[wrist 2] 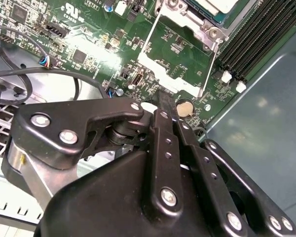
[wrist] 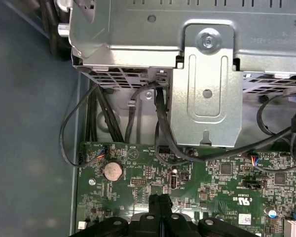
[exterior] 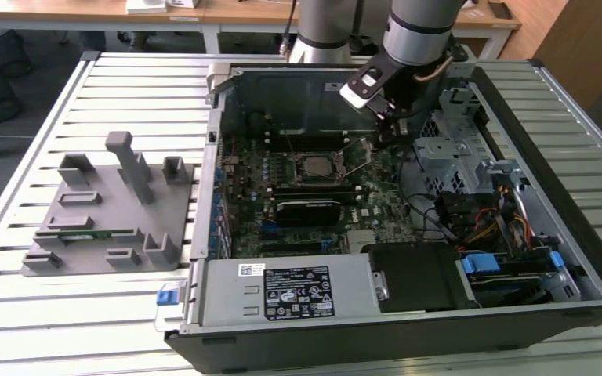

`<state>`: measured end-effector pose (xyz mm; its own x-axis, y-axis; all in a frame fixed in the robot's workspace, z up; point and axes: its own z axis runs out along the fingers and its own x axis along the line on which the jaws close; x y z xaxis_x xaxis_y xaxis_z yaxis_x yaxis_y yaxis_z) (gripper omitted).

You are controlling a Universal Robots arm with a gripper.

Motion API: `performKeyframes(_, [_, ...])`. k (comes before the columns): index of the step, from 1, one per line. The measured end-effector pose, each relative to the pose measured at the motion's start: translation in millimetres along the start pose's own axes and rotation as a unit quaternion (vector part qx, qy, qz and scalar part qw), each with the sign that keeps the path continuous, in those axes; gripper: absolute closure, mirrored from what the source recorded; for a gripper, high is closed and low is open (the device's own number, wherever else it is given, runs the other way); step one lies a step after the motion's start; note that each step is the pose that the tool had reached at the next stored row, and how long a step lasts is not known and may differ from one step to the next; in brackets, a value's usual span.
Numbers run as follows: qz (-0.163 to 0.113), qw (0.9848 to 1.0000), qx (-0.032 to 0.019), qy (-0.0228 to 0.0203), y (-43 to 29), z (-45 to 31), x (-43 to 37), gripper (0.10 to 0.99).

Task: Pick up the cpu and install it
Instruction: 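Close the cpu cover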

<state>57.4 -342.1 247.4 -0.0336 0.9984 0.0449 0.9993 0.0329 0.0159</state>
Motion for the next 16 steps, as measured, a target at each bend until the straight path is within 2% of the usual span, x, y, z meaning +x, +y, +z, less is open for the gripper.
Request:
performKeyframes(5, [-0.003, 1.0000, 0.0001, 0.0007, -0.1, 5.0, 1.1, 0.980])
performKeyframes(7, [-0.005, 1.0000, 0.0002, 0.0030, -0.1, 6.1, 1.3, 0.980])
performKeyframes(9, [-0.006, 1.0000, 0.0001, 0.0055, -0.9, 6.3, 1.6, 0.980])
performKeyframes(14, [-0.006, 1.0000, 0.0004, 0.0060, -6.2, 5.6, 1.8, 0.980])
performKeyframes(16, [-0.005, 1.0000, 0.0015, 0.0060, -8.5, 3.1, 2.0, 0.980])
